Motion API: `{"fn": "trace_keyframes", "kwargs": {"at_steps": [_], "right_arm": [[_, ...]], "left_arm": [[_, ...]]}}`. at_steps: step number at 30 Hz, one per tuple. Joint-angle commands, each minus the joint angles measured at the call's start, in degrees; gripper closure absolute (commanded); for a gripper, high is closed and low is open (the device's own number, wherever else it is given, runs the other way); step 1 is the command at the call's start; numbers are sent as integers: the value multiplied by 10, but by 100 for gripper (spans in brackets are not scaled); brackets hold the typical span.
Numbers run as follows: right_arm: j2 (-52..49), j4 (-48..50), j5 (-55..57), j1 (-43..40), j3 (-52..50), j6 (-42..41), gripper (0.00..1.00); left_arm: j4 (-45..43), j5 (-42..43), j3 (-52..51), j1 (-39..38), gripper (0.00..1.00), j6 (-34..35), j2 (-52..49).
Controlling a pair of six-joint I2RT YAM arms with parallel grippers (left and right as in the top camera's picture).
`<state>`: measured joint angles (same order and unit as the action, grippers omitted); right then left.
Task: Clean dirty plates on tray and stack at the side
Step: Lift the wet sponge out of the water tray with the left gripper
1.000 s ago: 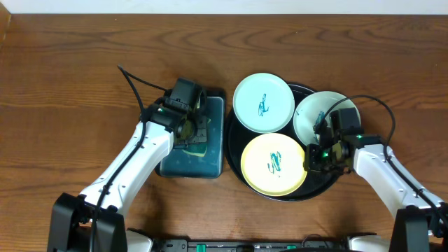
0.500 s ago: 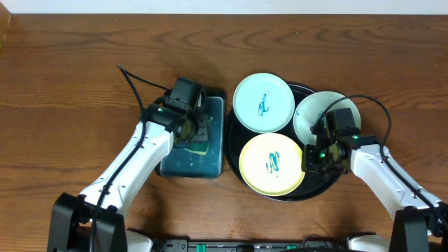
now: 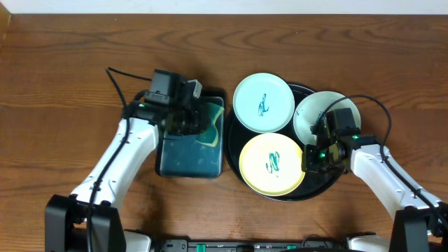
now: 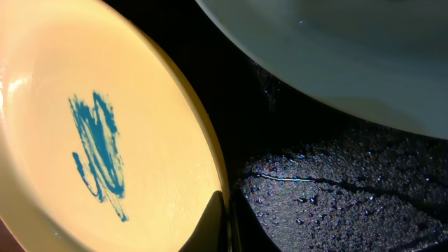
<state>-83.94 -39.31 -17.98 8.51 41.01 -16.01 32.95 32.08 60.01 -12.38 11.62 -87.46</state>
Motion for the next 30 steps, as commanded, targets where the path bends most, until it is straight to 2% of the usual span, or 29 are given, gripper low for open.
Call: {"fn": "trace_keyframes", "kwargs": {"at_steps": [1, 6, 12, 16, 30], "right_arm": [[6, 1, 2, 5, -3, -7, 99], [6, 1, 2, 5, -3, -7, 99], [6, 1, 2, 5, -3, -7, 99], [6, 1, 2, 5, -3, -7, 99], [6, 1, 2, 5, -3, -6, 99]], "left_arm": [[-2, 117, 0, 23, 93, -99, 2], [0, 173, 0, 53, 92, -172, 2], [2, 195, 0, 82, 93, -204, 2], [8, 242, 0, 96, 93, -246, 2], [10, 261, 0, 107, 92, -289, 2]]}}
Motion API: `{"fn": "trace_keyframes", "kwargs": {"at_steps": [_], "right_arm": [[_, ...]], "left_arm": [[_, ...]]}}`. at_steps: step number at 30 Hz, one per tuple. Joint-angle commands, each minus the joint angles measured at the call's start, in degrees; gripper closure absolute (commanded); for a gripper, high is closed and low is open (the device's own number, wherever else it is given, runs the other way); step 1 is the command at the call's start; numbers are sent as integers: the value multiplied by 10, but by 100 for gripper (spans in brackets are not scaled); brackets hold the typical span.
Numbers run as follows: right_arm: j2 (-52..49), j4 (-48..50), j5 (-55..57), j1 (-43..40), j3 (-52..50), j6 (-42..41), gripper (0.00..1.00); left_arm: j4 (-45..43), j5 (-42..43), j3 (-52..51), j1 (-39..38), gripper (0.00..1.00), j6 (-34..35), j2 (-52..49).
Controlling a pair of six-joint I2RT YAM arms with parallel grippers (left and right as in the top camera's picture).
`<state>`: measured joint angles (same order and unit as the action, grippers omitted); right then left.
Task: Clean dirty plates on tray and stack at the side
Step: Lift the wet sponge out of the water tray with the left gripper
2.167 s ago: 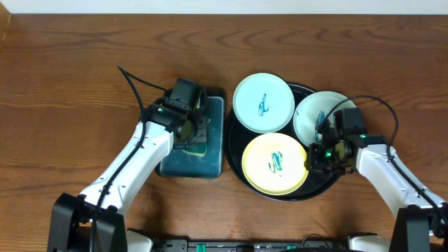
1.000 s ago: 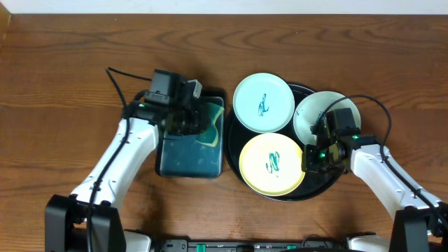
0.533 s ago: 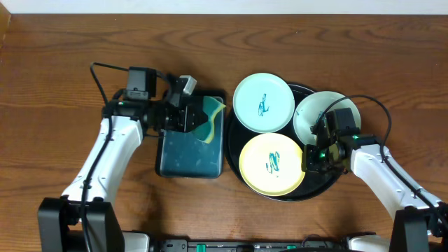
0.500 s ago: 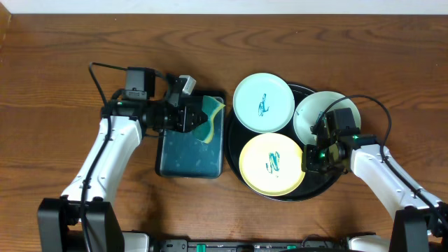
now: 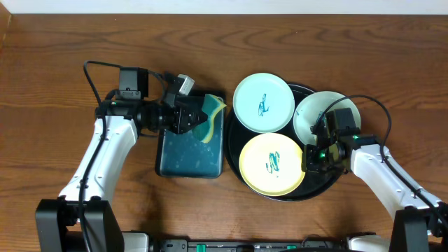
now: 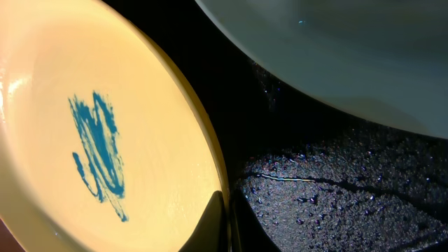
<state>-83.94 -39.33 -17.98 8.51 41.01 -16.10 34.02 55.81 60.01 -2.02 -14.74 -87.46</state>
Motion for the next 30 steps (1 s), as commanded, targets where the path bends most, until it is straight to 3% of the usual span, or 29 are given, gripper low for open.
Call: {"fn": "trace_keyframes", "kwargs": {"at_steps": [1, 30], "right_arm": [[6, 1, 2, 5, -3, -5, 99], [6, 2, 10, 5, -3, -5, 99]], "left_arm": [[0, 23, 0, 3, 93, -28, 2], [2, 23, 0, 3, 92, -19, 2]]}}
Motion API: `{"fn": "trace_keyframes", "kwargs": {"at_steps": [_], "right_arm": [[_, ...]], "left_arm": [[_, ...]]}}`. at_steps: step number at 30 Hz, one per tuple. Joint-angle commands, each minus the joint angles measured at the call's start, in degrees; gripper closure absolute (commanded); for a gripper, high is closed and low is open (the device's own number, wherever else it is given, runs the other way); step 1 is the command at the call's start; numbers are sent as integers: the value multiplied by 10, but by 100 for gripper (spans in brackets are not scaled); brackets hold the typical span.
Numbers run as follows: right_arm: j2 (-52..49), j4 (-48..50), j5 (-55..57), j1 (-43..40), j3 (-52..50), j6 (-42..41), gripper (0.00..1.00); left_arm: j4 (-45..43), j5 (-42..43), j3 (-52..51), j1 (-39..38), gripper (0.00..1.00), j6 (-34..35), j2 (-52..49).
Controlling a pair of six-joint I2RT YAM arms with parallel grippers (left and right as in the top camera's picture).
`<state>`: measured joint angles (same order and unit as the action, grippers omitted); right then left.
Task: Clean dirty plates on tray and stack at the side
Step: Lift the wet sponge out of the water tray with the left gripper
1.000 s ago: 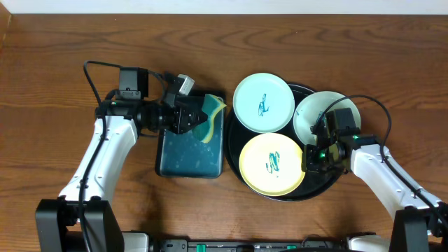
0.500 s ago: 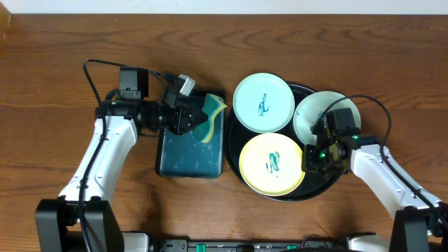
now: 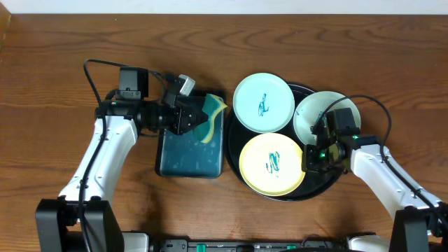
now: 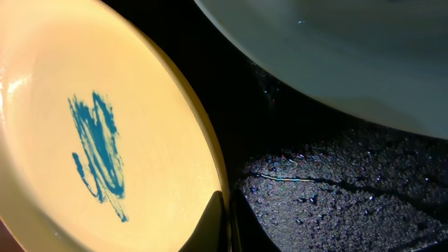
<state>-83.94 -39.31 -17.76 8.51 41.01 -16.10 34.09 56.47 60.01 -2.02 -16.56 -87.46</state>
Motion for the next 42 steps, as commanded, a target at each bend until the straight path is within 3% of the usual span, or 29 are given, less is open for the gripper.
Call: {"fn": "trace_keyframes", "kwargs": {"at_steps": [1, 6, 14, 19, 29, 42], "right_arm": [[6, 2, 8, 5, -3, -5, 99], [6, 2, 8, 5, -3, -6, 99], [6, 3, 8, 5, -3, -6, 99], [6, 3, 8, 5, -3, -6, 99], [6, 3, 8, 5, -3, -6, 99], [6, 3, 8, 5, -3, -5, 99]], "left_arm": [[1, 16, 0, 3, 93, -1, 2], [-2, -26, 0, 3, 92, 42, 2], [2, -306, -1, 2, 93, 308, 2], [29, -428, -1, -16, 93, 419, 2], [41, -526, -1, -89, 93, 519, 2], [-86, -525, -1, -225, 92, 500, 2]]}}
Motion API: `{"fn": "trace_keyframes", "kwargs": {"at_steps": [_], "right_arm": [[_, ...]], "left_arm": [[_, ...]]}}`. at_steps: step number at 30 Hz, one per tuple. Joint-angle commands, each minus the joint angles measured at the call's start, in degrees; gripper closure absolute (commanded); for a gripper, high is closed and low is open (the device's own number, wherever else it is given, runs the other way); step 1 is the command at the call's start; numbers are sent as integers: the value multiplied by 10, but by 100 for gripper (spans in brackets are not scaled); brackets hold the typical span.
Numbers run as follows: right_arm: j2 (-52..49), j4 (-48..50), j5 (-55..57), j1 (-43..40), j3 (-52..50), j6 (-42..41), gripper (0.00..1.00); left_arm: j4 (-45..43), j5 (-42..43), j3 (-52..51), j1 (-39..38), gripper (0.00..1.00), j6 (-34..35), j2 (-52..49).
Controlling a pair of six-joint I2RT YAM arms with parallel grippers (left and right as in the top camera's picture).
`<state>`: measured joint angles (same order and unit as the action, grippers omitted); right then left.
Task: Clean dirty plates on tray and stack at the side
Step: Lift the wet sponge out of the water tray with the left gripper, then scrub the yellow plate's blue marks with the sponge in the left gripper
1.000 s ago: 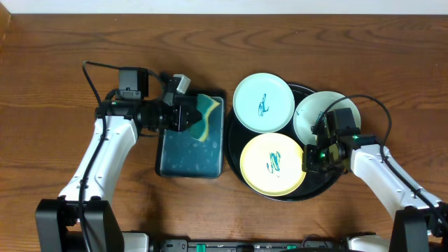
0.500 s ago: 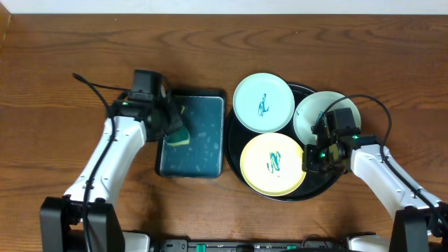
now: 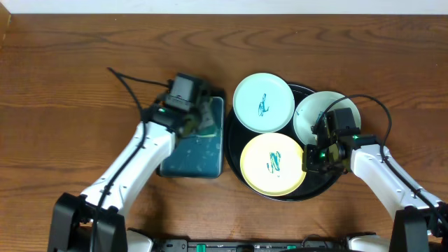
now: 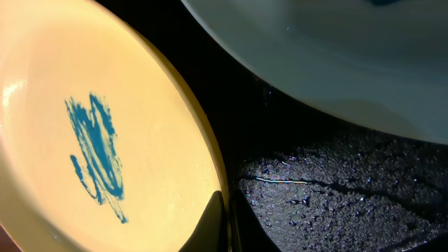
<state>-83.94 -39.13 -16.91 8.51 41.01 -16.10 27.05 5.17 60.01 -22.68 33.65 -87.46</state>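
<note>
On the round black tray [image 3: 327,183] lie three plates: a yellow plate [image 3: 273,164] with a blue smear at the front, a light blue plate [image 3: 263,103] with a blue smear at the back, and a pale plate [image 3: 323,115] at the right. My right gripper [image 3: 310,158] is shut on the yellow plate's right rim. In the right wrist view its fingertips [image 4: 213,222] pinch that rim from both sides, next to the blue smear [image 4: 96,150]. My left gripper [image 3: 201,114] hangs over the teal basin's far right corner, with a strip of yellow-green sponge [image 3: 208,123] at its fingers.
The teal basin [image 3: 190,157] stands on the wooden table just left of the tray. Wet black tray floor [image 4: 336,203] and the pale plate's edge [image 4: 329,70] fill the right wrist view beside the yellow plate.
My left arm has swung round to the right, and its gripper with the sponge now sits over the basin's far right corner, closer to the tray. The right gripper still grips the yellow plate.
At first my left gripper was down on the sponge in the basin's far end. Then it held the sponge raised over the basin, the arm drawn back to the left, at two moments. Now it is nearer the tray. The right gripper has pinched the yellow plate's rim throughout.
</note>
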Motion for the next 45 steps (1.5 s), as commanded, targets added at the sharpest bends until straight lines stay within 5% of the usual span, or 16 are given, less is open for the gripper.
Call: {"fn": "trace_keyframes", "kwargs": {"at_steps": [1, 15, 27, 45], "right_arm": [[6, 1, 0, 5, -3, -5, 99], [6, 2, 0, 5, -3, -5, 99], [6, 2, 0, 5, -3, -5, 99], [6, -5, 0, 5, -3, -5, 99]], "left_arm": [[-26, -12, -1, -27, 93, -2, 2], [-54, 17, -1, -184, 92, -35, -3], [-108, 58, -1, -301, 93, 20, -113], [-63, -11, 1, -245, 93, 3, -188]]}}
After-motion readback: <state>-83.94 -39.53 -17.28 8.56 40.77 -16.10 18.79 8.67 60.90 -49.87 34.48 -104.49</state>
